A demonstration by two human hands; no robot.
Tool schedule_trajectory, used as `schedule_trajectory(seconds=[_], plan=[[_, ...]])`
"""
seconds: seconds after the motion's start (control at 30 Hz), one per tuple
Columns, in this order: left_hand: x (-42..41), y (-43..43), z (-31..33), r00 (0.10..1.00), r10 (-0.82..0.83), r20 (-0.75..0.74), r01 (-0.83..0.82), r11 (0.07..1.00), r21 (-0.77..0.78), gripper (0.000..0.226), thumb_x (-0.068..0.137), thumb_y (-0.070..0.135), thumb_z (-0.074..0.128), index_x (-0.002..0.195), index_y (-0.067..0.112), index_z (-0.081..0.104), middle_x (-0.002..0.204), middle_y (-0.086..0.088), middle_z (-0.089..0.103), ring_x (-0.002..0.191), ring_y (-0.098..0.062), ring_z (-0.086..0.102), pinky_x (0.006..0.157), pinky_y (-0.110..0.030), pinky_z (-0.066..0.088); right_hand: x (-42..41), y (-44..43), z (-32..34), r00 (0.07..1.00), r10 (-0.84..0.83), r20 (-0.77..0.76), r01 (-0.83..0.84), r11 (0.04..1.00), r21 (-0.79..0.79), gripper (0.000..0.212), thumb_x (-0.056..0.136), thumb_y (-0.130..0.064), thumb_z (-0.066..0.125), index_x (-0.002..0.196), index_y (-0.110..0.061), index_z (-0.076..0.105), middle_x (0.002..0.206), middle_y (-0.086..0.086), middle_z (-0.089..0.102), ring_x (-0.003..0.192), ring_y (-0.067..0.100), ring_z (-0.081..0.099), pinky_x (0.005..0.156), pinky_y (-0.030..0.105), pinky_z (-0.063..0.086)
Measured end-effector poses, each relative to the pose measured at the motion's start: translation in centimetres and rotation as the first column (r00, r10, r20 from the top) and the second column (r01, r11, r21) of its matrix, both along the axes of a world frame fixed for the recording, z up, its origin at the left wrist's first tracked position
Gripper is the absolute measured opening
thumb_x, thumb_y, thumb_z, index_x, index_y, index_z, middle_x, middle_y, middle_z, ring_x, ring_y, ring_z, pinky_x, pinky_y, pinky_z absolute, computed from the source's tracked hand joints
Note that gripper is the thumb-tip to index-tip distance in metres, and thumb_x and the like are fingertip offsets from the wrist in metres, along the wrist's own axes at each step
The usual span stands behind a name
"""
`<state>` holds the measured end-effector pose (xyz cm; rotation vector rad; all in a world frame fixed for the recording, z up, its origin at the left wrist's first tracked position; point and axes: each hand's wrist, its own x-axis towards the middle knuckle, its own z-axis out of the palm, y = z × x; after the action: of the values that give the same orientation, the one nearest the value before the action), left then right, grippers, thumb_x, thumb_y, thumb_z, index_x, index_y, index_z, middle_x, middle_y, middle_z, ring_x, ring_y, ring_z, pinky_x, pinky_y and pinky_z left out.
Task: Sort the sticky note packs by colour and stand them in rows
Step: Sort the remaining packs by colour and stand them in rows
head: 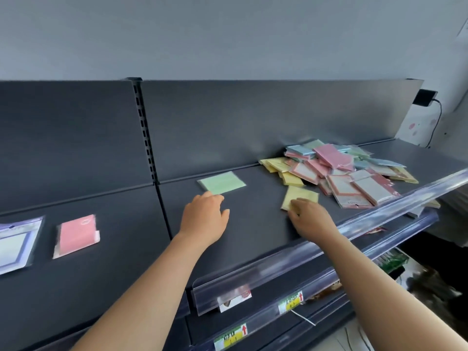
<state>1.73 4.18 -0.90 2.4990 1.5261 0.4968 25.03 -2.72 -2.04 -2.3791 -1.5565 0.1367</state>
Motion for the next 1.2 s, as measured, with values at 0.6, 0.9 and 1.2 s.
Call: schedule_trajectory(seconds=[0.6, 0.9, 1.2], plan=[[2.4, 7.0, -0.2, 0.965, 0.151, -0.213, -0.132, 0.986, 0.097, 0.029, 0.099, 0.03, 0.039, 0.096, 0.013, 0.063, 0.106, -0.003, 0.057, 0.098, -0.026, 0.053, 0.076, -0.034, 0.04, 0.2, 9.5, 0.9, 0.916, 0.299, -0.267, -0.293, 0.954, 0.064, 0.031, 0.09, -0.012, 0.054, 0.118, -0.017, 0.068, 0.129, -0.002, 0.062, 0.118, 0.018, 0.056, 0.098, 0.024, 0.04], [4.1, 8.6, 0.2, 0.929, 0.329, -0.171, -0.358, 0.915, -0.183, 0.068, 0.09, 0.05, 0.056, 0.142, 0.013, 0.033, 0.143, -0.009, 0.04, 0.127, -0.032, 0.038, 0.096, -0.038, 0.038, 0.8, 12.3, 1.5, 0.93, 0.251, -0.268, -0.279, 0.958, -0.07, 0.075, 0.08, -0.043, 0.072, 0.14, -0.009, 0.042, 0.137, 0.009, 0.047, 0.122, 0.026, 0.048, 0.085, 0.029, 0.04], [3.9, 4.5, 0.6, 0.862, 0.504, 0.049, -0.464, 0.825, -0.322, 0.06, 0.072, 0.046, 0.077, 0.105, 0.011, 0.04, 0.104, -0.002, 0.052, 0.093, -0.025, 0.053, 0.067, -0.033, 0.043, 0.9, 13.3, 2.1, 0.9, 0.164, -0.404, -0.237, 0.962, -0.137, 0.063, 0.064, -0.045, 0.086, 0.098, -0.01, 0.045, 0.091, 0.003, 0.052, 0.073, 0.016, 0.048, 0.052, 0.026, 0.033]])
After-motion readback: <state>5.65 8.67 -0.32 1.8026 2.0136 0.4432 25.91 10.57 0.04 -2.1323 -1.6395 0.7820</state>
